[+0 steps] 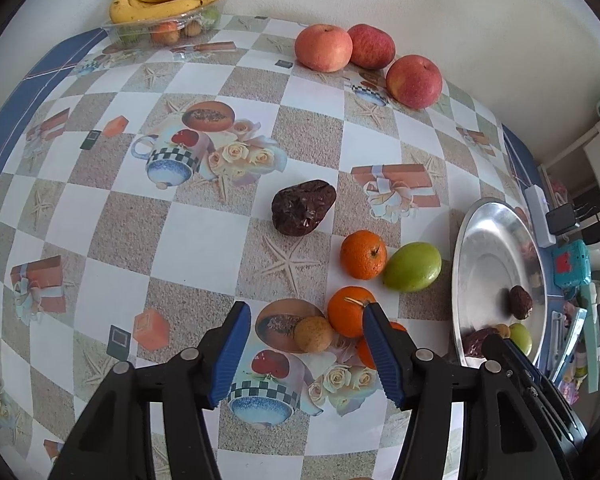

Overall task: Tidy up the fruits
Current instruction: 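Withdraw both tools from the plate back toward the fruit cluster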

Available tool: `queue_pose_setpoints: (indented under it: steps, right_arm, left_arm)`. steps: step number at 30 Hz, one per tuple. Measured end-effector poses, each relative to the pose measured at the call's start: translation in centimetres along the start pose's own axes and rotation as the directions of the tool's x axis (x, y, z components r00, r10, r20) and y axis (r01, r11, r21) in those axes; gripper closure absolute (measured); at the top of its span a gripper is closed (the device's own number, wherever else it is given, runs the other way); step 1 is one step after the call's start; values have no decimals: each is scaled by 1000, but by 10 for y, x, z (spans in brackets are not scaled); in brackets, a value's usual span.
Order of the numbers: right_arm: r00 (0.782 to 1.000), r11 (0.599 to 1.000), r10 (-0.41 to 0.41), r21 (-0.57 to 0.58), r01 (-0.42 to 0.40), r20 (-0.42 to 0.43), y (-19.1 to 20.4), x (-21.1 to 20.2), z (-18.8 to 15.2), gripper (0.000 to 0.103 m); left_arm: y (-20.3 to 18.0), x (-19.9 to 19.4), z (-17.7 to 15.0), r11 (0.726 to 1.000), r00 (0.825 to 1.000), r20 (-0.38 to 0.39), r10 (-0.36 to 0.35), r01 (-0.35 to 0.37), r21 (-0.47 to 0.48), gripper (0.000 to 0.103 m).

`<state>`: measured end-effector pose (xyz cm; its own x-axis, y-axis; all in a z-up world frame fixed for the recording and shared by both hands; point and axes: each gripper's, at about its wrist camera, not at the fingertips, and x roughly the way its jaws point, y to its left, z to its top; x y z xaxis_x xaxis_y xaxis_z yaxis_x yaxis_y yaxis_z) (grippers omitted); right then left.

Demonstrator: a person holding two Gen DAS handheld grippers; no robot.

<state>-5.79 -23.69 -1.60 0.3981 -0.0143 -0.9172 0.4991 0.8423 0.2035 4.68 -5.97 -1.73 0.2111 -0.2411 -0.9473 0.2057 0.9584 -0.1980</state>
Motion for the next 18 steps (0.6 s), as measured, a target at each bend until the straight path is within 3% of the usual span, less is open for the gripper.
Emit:
queue_pose_setpoints:
  steps: [6, 9, 11, 13, 15, 18]
  right_arm:
    - [1000, 1000, -7, -6, 7, -12, 1, 2, 0, 78]
    - [1000, 1000, -10, -11, 10, -16, 2, 3, -1, 77]
    - [1000, 1000, -21, -16, 20, -17, 3, 4, -1, 67]
    - [999, 999, -46, -23, 45, -20, 4, 7, -1, 22]
    - [998, 998, -58, -31, 57, -22, 4, 9, -1, 13]
    - [997, 998, -62, -36, 61, -39, 2, 12, -1, 12]
  left_arm:
    - [1, 2, -1, 1000, 1000, -8, 6, -6, -3, 39]
    - [2, 4, -1, 1000, 999, -17, 28, -28, 1, 20]
    - [1, 6, -2, 999, 999, -19, 51, -51, 10, 13]
    - [2, 7, -3, 998, 998, -17, 66, -66, 16, 4]
    - [4, 7, -3, 998, 998, -10, 70, -70, 8, 0]
    - [7, 7, -3, 996, 996, -2, 90, -90, -3, 0]
